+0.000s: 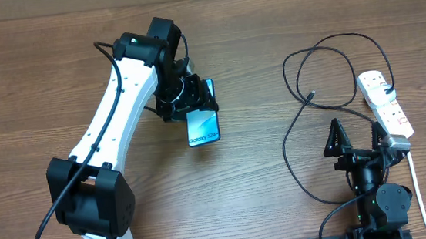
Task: Plug charger to phone and switch on socket
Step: 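Grasp the phone with the left gripper and lift it up, then reach the right gripper toward the phone held by the left gripper, then grasp the phone edge with the right gripper and release the left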
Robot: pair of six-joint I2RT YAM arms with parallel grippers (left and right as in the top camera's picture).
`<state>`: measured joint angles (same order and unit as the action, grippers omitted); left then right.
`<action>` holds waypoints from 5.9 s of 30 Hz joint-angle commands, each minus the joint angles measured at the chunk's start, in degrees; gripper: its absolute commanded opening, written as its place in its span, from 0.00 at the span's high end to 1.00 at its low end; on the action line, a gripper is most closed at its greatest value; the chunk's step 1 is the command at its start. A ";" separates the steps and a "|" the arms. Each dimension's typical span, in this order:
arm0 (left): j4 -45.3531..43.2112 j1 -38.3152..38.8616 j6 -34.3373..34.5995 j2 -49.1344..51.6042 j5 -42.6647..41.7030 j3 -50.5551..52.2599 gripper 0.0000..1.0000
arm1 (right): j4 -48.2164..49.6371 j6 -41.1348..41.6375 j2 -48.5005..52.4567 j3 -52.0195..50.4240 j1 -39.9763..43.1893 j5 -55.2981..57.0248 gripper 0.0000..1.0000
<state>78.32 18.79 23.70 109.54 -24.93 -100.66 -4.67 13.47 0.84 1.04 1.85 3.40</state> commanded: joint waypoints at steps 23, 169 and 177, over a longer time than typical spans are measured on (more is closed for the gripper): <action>-3.82 -5.68 18.53 -0.15 -17.40 -1.84 0.41 | 1.33 37.92 -0.68 -0.57 0.09 -47.15 0.00; -10.27 -3.43 18.51 -0.15 -9.07 -1.84 0.14 | 40.09 42.10 85.11 35.78 -45.88 5.29 0.92; -14.10 -5.44 17.00 -0.15 -9.18 -1.86 0.04 | 40.06 42.64 85.11 35.78 -44.70 -1.44 0.96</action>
<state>66.57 14.85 42.11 109.54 -33.82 -100.66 34.44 55.68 86.11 35.35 -43.27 7.70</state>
